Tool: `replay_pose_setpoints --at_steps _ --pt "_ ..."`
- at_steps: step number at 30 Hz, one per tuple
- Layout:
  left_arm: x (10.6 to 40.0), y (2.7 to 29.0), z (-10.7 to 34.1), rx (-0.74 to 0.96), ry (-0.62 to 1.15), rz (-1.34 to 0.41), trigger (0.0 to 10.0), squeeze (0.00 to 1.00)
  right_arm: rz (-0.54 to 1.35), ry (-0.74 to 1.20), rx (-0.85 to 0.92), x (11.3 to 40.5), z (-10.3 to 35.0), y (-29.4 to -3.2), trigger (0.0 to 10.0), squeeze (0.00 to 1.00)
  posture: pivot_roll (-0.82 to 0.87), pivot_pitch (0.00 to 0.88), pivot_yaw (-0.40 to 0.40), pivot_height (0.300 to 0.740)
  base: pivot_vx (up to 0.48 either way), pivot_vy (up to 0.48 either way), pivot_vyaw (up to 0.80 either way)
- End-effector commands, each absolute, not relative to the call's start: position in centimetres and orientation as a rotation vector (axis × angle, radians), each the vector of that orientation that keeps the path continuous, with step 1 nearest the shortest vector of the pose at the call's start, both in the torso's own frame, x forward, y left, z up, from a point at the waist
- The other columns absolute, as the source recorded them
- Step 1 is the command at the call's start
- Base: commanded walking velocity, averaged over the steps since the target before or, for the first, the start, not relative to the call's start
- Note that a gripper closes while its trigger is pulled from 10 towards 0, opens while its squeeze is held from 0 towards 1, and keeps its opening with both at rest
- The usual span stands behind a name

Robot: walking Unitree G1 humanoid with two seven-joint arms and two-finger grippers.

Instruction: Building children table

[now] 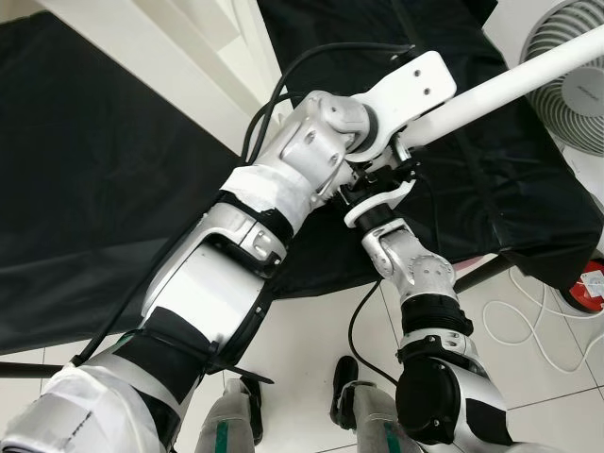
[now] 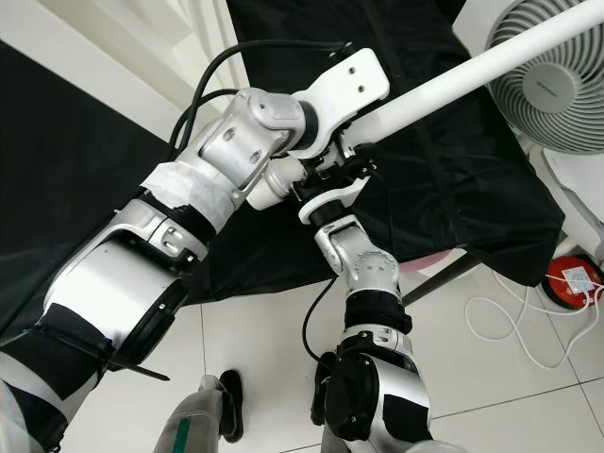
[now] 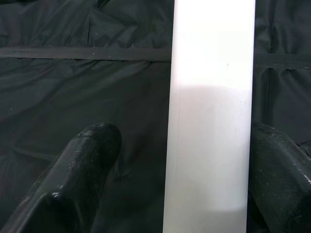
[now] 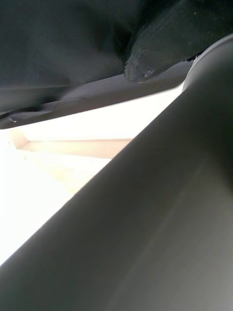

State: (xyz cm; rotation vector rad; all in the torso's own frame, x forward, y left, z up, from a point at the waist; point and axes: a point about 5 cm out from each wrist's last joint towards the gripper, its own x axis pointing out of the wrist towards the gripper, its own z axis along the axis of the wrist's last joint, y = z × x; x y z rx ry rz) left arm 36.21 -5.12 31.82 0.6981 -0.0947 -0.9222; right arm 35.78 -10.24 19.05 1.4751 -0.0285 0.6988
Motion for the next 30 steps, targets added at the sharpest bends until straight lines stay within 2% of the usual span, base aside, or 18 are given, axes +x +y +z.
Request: replay_pose_setpoints --at_steps 1,4,10,12,16,18,24,30 --pt "38.8 -1.7 31.1 0.68 -0.098 -0.529 10.0 0.0 0.729 -0.056 1.68 33.6 17.0 -7.7 10.0 0.0 0.04 0.311 0.09 0.74 0.0 0.0 0.0" --pt "38.9 -2.2 31.3 0.691 -0.107 -0.54 10.0 0.0 0.741 -0.079 1.738 32.0 17.2 -8.3 10.0 0.0 0.04 0.317 0.098 0.74 0.0 0.0 0.0" --pt "39.0 -2.3 31.4 0.696 -0.112 -0.546 10.0 0.0 0.773 -0.103 1.732 30.3 17.9 -8.5 10.0 0.0 0.03 0.324 0.106 0.74 0.0 0.0 0.0" --pt "39.0 -2.4 31.4 0.697 -0.11 -0.551 10.0 0.0 0.769 -0.099 1.705 29.5 18.4 -8.5 10.0 0.0 0.03 0.326 0.108 0.74 0.0 0.0 0.0" --pt "39.1 -2.6 31.3 0.702 -0.111 -0.559 10.0 0.0 0.779 -0.14 1.483 27.4 20.8 -8.9 10.0 0.0 0.02 0.329 0.115 0.74 0.0 0.0 0.0" --pt "39.1 -2.6 31.3 0.702 -0.111 -0.559 10.0 0.0 0.779 -0.14 1.483 27.4 20.8 -8.9 10.0 0.0 0.02 0.329 0.115 0.74 0.0 0.0 0.0" --pt "39.2 -2.7 31.6 0.702 -0.119 -0.558 10.0 0.0 0.726 -0.148 1.306 26.4 21.7 -9.6 10.0 0.0 0.02 0.331 0.12 0.74 0.0 0.0 0.0" --pt "39.1 -2.9 31.8 0.701 -0.126 -0.562 10.0 0.0 0.709 -0.141 1.294 25.5 22.4 -9.9 10.0 0.0 0.02 0.332 0.125 0.74 0.0 0.0 0.0"
